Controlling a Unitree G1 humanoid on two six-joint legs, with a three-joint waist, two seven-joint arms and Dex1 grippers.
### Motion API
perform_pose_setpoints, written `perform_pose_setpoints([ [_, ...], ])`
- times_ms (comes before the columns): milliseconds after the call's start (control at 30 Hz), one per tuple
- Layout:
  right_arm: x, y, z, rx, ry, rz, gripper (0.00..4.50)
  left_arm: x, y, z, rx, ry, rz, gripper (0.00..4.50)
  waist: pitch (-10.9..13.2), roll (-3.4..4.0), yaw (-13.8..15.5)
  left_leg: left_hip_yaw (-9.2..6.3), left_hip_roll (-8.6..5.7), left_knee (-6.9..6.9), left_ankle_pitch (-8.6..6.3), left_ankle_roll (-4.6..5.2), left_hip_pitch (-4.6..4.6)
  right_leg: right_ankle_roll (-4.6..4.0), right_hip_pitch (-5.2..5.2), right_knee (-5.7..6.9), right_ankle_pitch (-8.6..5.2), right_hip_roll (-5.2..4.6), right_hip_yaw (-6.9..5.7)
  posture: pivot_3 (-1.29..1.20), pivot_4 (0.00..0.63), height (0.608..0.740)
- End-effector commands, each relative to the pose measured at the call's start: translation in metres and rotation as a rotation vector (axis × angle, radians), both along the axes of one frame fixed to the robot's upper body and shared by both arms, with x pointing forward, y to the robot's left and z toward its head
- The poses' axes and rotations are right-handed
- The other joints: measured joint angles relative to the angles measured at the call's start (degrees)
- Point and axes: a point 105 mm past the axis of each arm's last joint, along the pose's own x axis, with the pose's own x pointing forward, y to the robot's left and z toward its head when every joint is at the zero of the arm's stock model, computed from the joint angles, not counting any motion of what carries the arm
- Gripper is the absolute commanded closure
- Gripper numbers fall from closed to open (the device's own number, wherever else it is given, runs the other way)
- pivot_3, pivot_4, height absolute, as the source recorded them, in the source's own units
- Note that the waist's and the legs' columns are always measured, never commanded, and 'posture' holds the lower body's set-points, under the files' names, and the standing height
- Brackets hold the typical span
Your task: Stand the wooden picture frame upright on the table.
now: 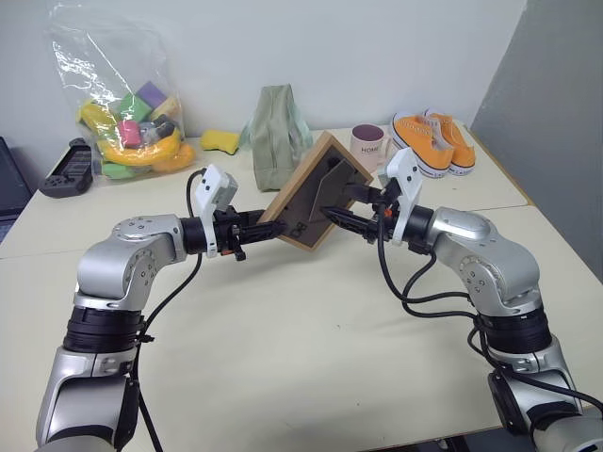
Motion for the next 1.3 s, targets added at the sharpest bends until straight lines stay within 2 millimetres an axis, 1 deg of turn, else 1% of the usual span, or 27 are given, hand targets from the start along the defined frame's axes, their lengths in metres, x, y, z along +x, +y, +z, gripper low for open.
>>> perform_pose_setpoints([
  [33, -0.015, 0.002, 0.015, 0.027, -0.050, 0.020, 1.49, 0.002, 0.000, 0.017, -0.012, -0.071, -0.005, 3.21, 0.0, 0.00, 0.0, -0.01, 0.00, 0.00, 0.00, 0.00, 0.00, 0.00, 0.00, 0.00, 0.00, 0.00, 0.00, 0.00, 0.150, 0.740],
  [267, -0.022, -0.007, 0.011, 0.031, -0.029, -0.030, 1.49, 0.010, 0.001, 0.020, -0.016, -0.073, 0.006, 3.21, 0.0, 0.00, 0.0, 0.00, -0.01, 0.00, 0.00, 0.00, 0.00, 0.00, 0.00, 0.00, 0.00, 0.00, 0.02, 0.00, 0.150, 0.740],
  [400, -0.018, -0.012, 0.005, 0.007, -0.023, -0.067, 1.49, 0.011, -0.001, 0.022, -0.024, -0.070, -0.002, 3.21, 0.0, 0.00, 0.0, -0.01, -0.01, 0.00, 0.00, 0.00, 0.00, 0.00, 0.01, 0.01, 0.00, 0.00, 0.00, 0.00, 0.150, 0.740],
  [500, -0.006, -0.020, -0.005, -0.083, -0.048, -0.131, 1.49, 0.008, -0.006, 0.021, -0.034, -0.055, -0.020, 3.21, 0.0, 0.00, 0.0, 0.00, -0.01, 0.00, 0.00, 0.00, 0.00, 0.00, 0.01, 0.01, 0.00, 0.00, 0.01, 0.00, 0.150, 0.740],
  [600, 0.007, -0.033, -0.020, -0.179, -0.074, -0.190, 1.49, 0.006, -0.008, 0.020, -0.052, -0.028, -0.024, 3.21, 0.0, -0.01, 0.0, 0.01, -0.02, 0.00, 0.00, 0.00, 0.00, 0.00, 0.00, 0.01, 0.00, 0.00, 0.00, 0.00, 0.150, 0.740],
  [700, 0.011, -0.043, -0.029, -0.276, -0.135, -0.209, 1.49, 0.005, -0.005, 0.021, -0.065, -0.002, -0.012, 3.21, 0.0, -0.01, 0.0, 0.02, -0.01, 0.00, 0.00, 0.00, 0.00, 0.00, 0.00, 0.01, 0.00, 0.00, 0.01, 0.00, 0.150, 0.740],
  [800, 0.010, -0.055, -0.039, -0.357, -0.193, -0.220, 1.49, 0.007, 0.004, 0.023, -0.092, 0.046, 0.022, 3.21, 0.0, -0.01, 0.0, 0.03, -0.01, 0.01, 0.00, 0.00, 0.00, 0.00, 0.01, 0.01, 0.00, 0.00, 0.00, 0.00, 0.150, 0.740],
  [900, 0.009, -0.068, -0.043, -0.471, -0.340, -0.247, 1.49, 0.006, 0.012, 0.022, -0.116, 0.115, 0.048, 3.21, 0.0, -0.02, 0.0, 0.03, -0.02, 0.02, 0.00, 0.00, -0.01, 0.00, 0.01, 0.01, 0.00, 0.00, -0.01, 0.00, 0.150, 0.740],
  [1033, 0.010, -0.080, -0.046, -0.590, -0.564, -0.286, 1.49, -0.001, 0.017, 0.020, -0.167, 0.229, 0.057, 3.21, 0.0, -0.02, -0.1, 0.07, -0.01, 0.02, 0.00, 0.00, 0.00, 0.00, 0.00, 0.02, 0.00, 0.03, -0.05, 0.00, 0.150, 0.740],
  [1133, 0.008, -0.080, -0.048, -0.675, -0.779, -0.273, 1.49, -0.010, 0.018, 0.014, -0.222, 0.368, 0.065, 3.21, 0.0, -0.02, -0.1, 0.09, -0.02, 0.03, 0.00, 0.00, 0.00, 0.00, -0.01, 0.01, 0.00, 0.04, -0.06, 0.00, 0.150, 0.740],
  [1200, 0.006, -0.080, -0.051, -0.716, -0.897, -0.260, 1.49, -0.019, 0.018, 0.005, -0.239, 0.460, 0.062, 3.21, 0.0, -0.02, -0.1, 0.09, -0.02, 0.08, 0.00, 0.00, 0.01, 0.01, -0.03, 0.04, 0.00, 0.08, -0.07, 0.00, 0.150, 0.740],
  [1233, 0.005, -0.080, -0.052, -0.733, -0.942, -0.254, 1.49, -0.024, 0.017, 0.002, -0.246, 0.499, 0.058, 3.21, 0.0, -0.02, -0.2, 0.07, -0.02, 0.35, 0.00, 0.00, 0.01, 0.01, -0.03, 0.03, 0.00, 0.09, -0.08, 0.00, 0.150, 0.740],
  [1300, 0.004, -0.079, -0.054, -0.751, -1.035, -0.246, 1.49, -0.033, 0.015, -0.003, -0.268, 0.569, 0.051, 3.21, 0.0, -0.02, -0.3, 0.07, -0.02, 0.49, 0.00, 0.00, 0.01, 0.01, -0.02, 0.13, 0.00, 0.15, -0.06, 0.00, 0.150, 0.740],
])
